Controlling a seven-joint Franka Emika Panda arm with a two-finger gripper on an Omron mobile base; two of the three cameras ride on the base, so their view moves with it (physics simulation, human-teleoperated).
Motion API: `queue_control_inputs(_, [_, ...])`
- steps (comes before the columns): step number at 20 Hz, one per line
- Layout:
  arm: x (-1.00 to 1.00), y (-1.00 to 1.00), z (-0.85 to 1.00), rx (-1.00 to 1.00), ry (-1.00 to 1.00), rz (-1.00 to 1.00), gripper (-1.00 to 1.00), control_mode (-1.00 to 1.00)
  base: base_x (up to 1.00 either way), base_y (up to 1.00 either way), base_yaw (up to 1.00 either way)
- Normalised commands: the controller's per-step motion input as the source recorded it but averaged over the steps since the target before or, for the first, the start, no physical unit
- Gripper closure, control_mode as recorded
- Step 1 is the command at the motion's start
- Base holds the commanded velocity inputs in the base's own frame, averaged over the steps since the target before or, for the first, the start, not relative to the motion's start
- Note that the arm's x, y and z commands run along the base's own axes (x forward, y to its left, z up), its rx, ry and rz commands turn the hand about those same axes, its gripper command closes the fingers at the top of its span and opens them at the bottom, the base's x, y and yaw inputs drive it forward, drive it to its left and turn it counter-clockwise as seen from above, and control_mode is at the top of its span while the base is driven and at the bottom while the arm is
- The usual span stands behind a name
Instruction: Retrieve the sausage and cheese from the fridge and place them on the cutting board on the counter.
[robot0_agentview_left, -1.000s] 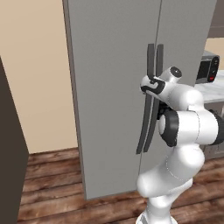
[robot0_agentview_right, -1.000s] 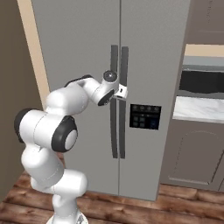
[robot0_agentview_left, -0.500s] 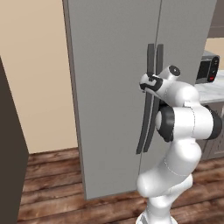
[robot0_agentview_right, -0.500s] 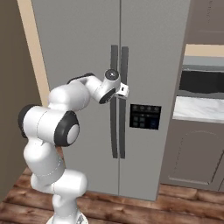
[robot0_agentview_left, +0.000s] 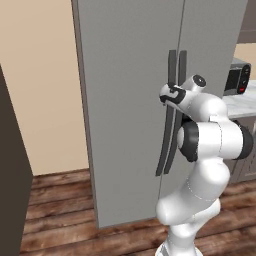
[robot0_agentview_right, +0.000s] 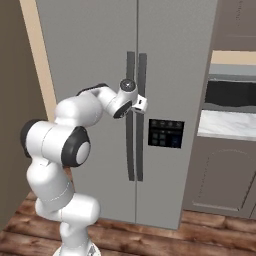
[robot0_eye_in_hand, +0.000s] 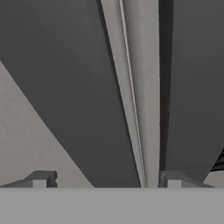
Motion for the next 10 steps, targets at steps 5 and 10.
queue_control_inputs(5, [0.00,0.21,0.01,0.00,0.00,0.01,-1.00,-1.00,0.00,0.00,0.00])
queue_control_inputs(10, [0.04,0.16,0.07,0.00,0.00,0.00,-1.00,-1.00,0.00,0.00,0.00])
